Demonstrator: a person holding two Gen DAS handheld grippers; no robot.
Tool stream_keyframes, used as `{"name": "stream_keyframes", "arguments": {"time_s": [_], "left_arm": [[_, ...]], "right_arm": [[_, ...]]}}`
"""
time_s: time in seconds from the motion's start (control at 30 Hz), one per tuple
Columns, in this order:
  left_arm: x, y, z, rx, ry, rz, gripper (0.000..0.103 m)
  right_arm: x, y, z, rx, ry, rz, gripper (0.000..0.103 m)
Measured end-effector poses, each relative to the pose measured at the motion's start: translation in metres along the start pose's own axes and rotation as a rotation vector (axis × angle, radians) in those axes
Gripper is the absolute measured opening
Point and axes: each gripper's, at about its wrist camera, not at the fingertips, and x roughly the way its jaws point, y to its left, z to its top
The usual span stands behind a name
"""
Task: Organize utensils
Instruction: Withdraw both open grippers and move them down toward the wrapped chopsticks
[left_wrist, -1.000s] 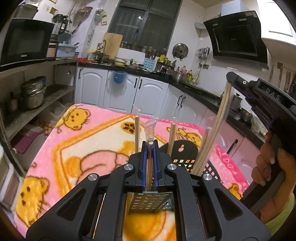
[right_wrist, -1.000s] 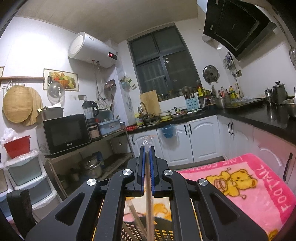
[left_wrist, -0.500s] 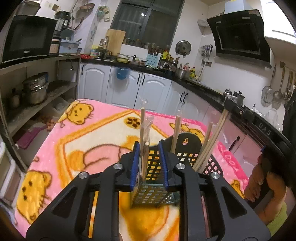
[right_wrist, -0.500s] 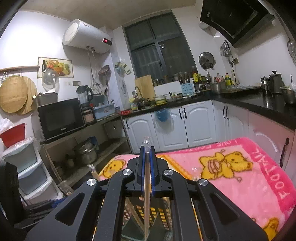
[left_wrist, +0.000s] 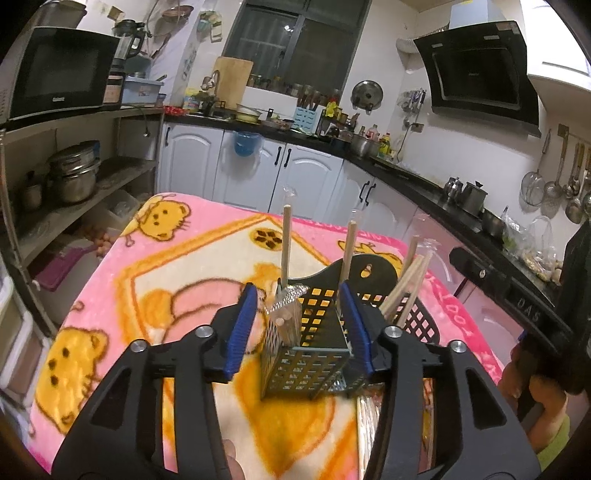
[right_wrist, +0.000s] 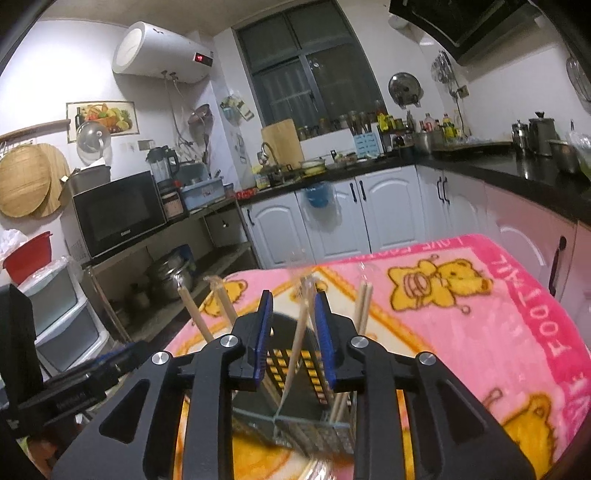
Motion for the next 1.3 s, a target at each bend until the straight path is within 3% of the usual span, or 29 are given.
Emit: {"name": "stream_keyframes", "arguments": {"time_s": [0.2, 0.43, 0.57, 0.8, 1.3], "left_arm": [[-0.007, 0.000, -0.006, 0.000, -0.002, -0.001, 0.055], [-0.020, -0.001, -0.011, 0.010, -0.013, 0.006, 0.080], [-0.025, -0.002, -0.014, 0.013, -0.013, 0.007, 0.089], [-0.030, -0.003, -0.021, 0.011, -0.005, 0.010, 0.092], [-0.033, -0.008, -0.042, 0.036, 0.045, 0.014, 0.092]], "right_arm": [[-0.011, -0.001, -0.011, -0.001, 0.054, 0.001, 0.032], [-0.025, -0.001, -0.020, -0.003, 0.076, 0.002, 0.039], [-0.033, 0.000, -0.025, -0.013, 0.089, 0.005, 0.043], [-0.044, 0.001, -0.032, -0.019, 0.102, 0.003, 0.048], [-0.052, -0.003, -0.057, -0.033, 0.170, -0.009, 0.048]]}}
